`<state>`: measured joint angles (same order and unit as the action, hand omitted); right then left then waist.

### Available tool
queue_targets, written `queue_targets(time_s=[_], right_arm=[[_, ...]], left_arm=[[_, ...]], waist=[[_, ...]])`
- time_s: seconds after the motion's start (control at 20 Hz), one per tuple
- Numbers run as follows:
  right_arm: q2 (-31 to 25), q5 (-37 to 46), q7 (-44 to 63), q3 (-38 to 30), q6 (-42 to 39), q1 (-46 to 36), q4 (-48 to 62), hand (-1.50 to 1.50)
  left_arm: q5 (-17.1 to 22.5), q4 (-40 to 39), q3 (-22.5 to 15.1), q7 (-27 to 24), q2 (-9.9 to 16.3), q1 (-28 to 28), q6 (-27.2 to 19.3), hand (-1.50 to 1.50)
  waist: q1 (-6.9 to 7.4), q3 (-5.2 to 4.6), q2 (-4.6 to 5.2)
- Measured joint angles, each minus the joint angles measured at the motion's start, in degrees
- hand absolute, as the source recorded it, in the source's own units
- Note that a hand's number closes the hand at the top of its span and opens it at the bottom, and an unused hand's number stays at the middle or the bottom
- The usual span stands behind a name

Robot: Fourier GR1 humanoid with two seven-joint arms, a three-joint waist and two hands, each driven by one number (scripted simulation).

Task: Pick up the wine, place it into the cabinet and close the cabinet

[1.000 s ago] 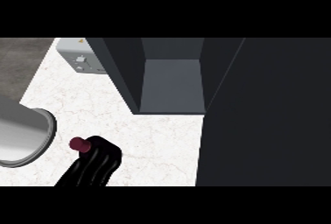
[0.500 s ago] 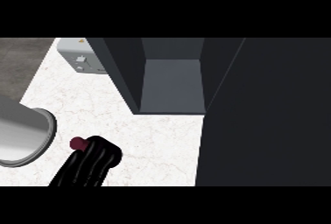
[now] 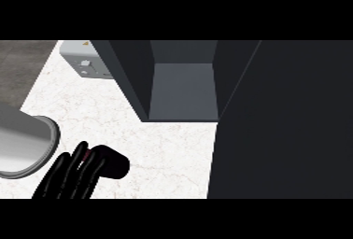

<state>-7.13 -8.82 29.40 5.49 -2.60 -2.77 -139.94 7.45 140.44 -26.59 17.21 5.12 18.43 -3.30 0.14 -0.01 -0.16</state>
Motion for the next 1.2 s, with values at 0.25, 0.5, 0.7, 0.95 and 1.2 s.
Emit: queue_targets(time_s=[0.25, 0.5, 0.7, 0.95, 1.2], right_arm=[[0.87, 0.41, 0.17, 1.24, 0.33, 0.37, -0.25, -1.5], [1.3, 1.03, 2.1, 2.68, 1.38, -1.13, -0.89, -1.5], [1.49, 1.46, 2.19, 2.68, 1.58, -1.6, -0.96, -1.5], [1.08, 1.59, 3.97, 1.64, 1.56, -2.73, -1.26, -1.5], [1.5, 2.25, 3.91, 2.62, 1.52, -2.14, -1.5, -1.5]], left_arm=[[1.35, -0.77, 5.22, -2.93, 0.39, 0.82, 1.88, -1.5], [4.14, -2.8, 13.19, -5.45, 1.14, 1.38, 4.11, -1.5], [8.91, -5.42, 19.32, -7.48, 1.48, 1.64, 6.27, -1.5], [13.21, -11.36, 25.06, -9.39, 1.92, -0.85, 8.68, -1.5], [14.08, -20.42, 28.94, -13.1, 2.72, -2.56, 12.17, -1.5]], waist=[[-0.04, -0.03, 0.03], [-0.04, -0.05, 0.03], [-0.04, -0.04, 0.05], [-0.16, -0.03, 0.08], [-0.29, -0.03, 0.1]])
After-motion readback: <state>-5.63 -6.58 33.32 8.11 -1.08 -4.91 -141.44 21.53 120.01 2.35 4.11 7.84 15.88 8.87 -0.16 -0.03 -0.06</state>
